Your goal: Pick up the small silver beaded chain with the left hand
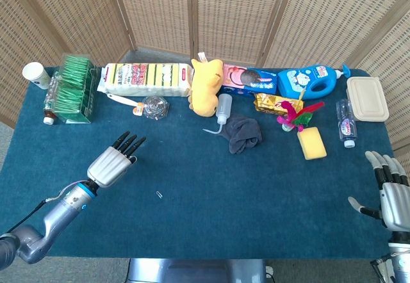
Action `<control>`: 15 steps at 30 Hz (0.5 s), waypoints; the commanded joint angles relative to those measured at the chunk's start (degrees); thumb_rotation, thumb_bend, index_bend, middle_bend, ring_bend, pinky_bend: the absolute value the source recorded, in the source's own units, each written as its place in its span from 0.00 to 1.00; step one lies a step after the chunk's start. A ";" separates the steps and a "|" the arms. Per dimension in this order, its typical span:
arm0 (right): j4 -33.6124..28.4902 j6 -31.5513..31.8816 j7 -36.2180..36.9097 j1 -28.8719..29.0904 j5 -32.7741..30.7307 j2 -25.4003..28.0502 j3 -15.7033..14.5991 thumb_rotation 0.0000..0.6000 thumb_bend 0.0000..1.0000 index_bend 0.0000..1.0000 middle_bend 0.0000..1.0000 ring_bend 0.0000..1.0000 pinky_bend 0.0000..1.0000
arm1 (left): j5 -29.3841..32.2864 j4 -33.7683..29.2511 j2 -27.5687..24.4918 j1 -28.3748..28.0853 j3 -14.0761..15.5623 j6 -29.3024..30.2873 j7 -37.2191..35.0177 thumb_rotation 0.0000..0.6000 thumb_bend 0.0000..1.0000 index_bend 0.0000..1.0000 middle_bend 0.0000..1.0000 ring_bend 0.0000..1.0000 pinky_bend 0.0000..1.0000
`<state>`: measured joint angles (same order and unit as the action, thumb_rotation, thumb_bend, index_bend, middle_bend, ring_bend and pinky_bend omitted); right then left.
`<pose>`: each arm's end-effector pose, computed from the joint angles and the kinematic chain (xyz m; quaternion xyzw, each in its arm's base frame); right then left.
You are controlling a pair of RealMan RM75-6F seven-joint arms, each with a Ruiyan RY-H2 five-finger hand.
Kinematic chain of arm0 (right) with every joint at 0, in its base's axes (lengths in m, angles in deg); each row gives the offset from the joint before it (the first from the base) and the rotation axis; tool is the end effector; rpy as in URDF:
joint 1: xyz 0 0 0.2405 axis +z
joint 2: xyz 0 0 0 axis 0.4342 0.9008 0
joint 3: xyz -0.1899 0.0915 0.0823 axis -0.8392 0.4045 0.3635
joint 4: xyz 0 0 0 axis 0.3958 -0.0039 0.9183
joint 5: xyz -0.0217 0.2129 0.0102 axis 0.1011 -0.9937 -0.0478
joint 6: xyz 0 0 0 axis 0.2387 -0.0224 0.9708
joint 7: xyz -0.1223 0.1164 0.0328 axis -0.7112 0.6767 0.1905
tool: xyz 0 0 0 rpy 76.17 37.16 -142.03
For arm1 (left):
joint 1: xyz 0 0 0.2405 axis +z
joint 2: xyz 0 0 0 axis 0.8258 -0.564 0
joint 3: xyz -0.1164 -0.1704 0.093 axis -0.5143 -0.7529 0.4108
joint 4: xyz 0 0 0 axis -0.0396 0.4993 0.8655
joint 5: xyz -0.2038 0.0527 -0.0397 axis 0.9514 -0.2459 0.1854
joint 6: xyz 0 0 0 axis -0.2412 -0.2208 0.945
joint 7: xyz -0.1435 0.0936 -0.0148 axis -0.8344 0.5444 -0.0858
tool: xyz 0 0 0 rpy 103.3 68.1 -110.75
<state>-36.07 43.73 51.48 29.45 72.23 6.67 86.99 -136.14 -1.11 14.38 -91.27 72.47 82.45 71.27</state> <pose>-0.2860 -0.2143 0.1621 0.5347 -0.4218 0.4259 0.5956 -0.1794 0.3122 0.0045 -0.8391 -0.1319 -0.3056 0.4303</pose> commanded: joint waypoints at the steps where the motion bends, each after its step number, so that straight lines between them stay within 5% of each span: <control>1: -0.06 0.03 0.11 0.00 -0.02 0.05 0.04 1.00 0.17 0.00 0.00 0.00 0.00 | -0.58 -3.17 -1.43 0.01 0.31 0.14 -0.76 1.00 0.66 0.56 0.00 0.00 0.00; 15: -0.28 0.26 0.60 -0.09 0.11 0.32 0.10 1.00 0.17 0.00 0.00 0.00 0.00 | 3.19 -22.25 -10.68 -1.30 1.18 -6.13 -4.36 1.00 0.66 0.57 0.00 0.00 0.00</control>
<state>-36.34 43.98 52.08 29.37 72.32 6.99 87.10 -135.22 -18.45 7.18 -91.87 73.41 79.27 68.76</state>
